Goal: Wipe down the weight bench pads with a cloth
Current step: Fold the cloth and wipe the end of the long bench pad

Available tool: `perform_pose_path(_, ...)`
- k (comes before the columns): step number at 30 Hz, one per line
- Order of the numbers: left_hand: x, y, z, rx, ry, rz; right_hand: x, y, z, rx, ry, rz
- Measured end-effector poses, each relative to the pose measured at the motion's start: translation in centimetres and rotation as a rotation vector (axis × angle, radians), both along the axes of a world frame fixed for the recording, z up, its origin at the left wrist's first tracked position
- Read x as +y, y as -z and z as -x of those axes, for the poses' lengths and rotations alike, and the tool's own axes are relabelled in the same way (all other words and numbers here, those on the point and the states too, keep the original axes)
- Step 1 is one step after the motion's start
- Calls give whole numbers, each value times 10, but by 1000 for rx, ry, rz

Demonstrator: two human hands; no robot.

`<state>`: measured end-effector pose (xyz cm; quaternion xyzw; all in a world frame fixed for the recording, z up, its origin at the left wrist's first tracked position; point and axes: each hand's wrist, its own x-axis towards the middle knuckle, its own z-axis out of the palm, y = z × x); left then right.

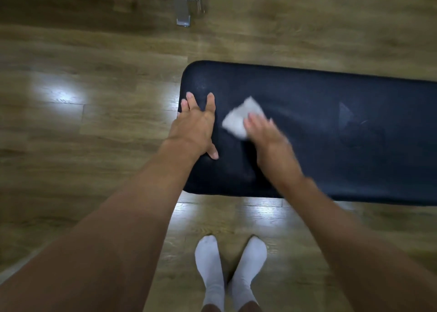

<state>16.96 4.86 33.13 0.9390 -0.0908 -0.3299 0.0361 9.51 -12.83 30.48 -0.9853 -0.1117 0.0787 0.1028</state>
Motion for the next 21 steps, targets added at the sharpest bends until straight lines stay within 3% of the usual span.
perform_pose_path(3,-1,2,0,-10,-2,-17,1,-2,-102,8,182,32)
perform_pose_path(5,-6,1,-2,6,5,-40,0,-2,-115,-26,214,30)
perform_pose_path(11,-19,-9,-3,51,-19,-106,-8,-1,75,0,57,-13)
perform_pose_path(14,-21,-9,-3,55,-15,-117,-16,-8,105,50,47,-70)
perform_pose_path(21,-21,-7,-9,80,-8,-116,-10,-13,-115,3,307,32)
